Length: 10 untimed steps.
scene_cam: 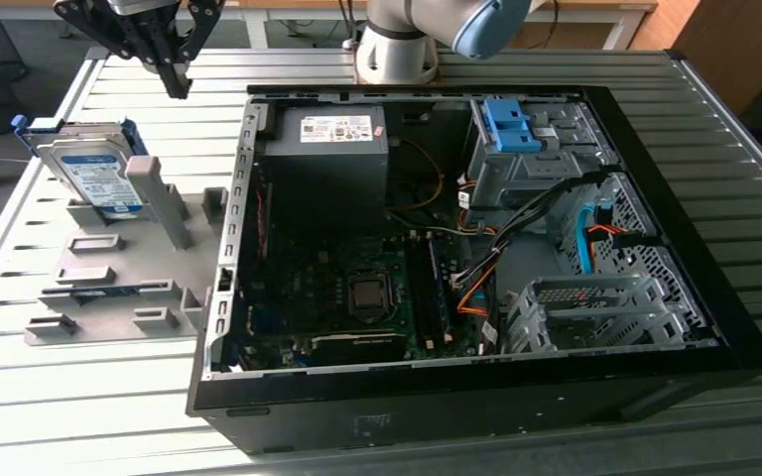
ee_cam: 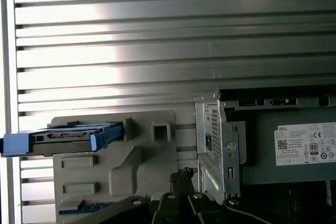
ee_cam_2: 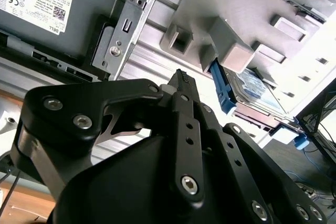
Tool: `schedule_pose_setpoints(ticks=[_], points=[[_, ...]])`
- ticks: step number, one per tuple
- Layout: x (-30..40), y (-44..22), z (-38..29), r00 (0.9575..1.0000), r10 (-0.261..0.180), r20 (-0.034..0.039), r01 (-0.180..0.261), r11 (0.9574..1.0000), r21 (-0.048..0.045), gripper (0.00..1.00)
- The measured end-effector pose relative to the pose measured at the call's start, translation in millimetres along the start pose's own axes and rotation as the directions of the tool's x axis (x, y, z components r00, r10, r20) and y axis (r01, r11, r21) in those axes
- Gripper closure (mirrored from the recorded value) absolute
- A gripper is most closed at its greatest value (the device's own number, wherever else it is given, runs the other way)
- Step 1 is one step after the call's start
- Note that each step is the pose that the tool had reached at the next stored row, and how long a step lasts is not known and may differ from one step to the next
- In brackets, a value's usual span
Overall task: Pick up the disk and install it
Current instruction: 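Reach for the disk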
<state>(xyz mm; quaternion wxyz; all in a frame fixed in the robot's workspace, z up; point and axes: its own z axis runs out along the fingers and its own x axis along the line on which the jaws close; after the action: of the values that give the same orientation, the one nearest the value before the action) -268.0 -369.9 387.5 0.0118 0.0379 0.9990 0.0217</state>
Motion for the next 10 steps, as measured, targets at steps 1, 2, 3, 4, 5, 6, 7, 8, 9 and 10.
schedule_pose_setpoints(ticks=[1, 2, 3, 4, 5, 6, 7, 8, 9, 10], points=[[1.0, 0.0, 0.0, 1.0000, 0.000, -0.0001, 0.000, 1.0000, 0.0000, 0.89], [1.9, -0.1, 0.0, 1.0000, 0.000, -0.0002, 0.000, 1.0000, 0.0000, 0.89], [3.0, -0.1, 0.1, 1.0000, 0.000, -0.0002, 0.000, 1.0000, 0.0000, 0.89], [4.0, -0.2, 0.1, 1.0000, 0.000, -0.0002, 0.000, 1.0000, 0.0001, 0.89], [4.9, -0.2, 0.1, 1.0000, 0.000, -0.0002, 0.000, 1.0000, 0.0000, 0.89], [5.8, -0.3, 0.2, 1.0000, 0.000, -0.0002, 0.000, 1.0000, 0.0000, 0.89], [6.8, -0.3, 0.2, 1.0000, 0.000, -0.0003, 0.000, 1.0000, 0.0000, 0.89], [7.7, -0.4, 0.3, 1.0000, 0.000, -0.0002, 0.000, 1.0000, -0.0001, 0.89], [8.6, -0.4, 0.3, 1.0000, 0.000, -0.0003, 0.000, 1.0000, 0.0000, 0.89], [9.5, -0.5, 0.3, 1.0000, 0.000, -0.0003, 0.000, 1.0000, 0.0000, 0.89]])
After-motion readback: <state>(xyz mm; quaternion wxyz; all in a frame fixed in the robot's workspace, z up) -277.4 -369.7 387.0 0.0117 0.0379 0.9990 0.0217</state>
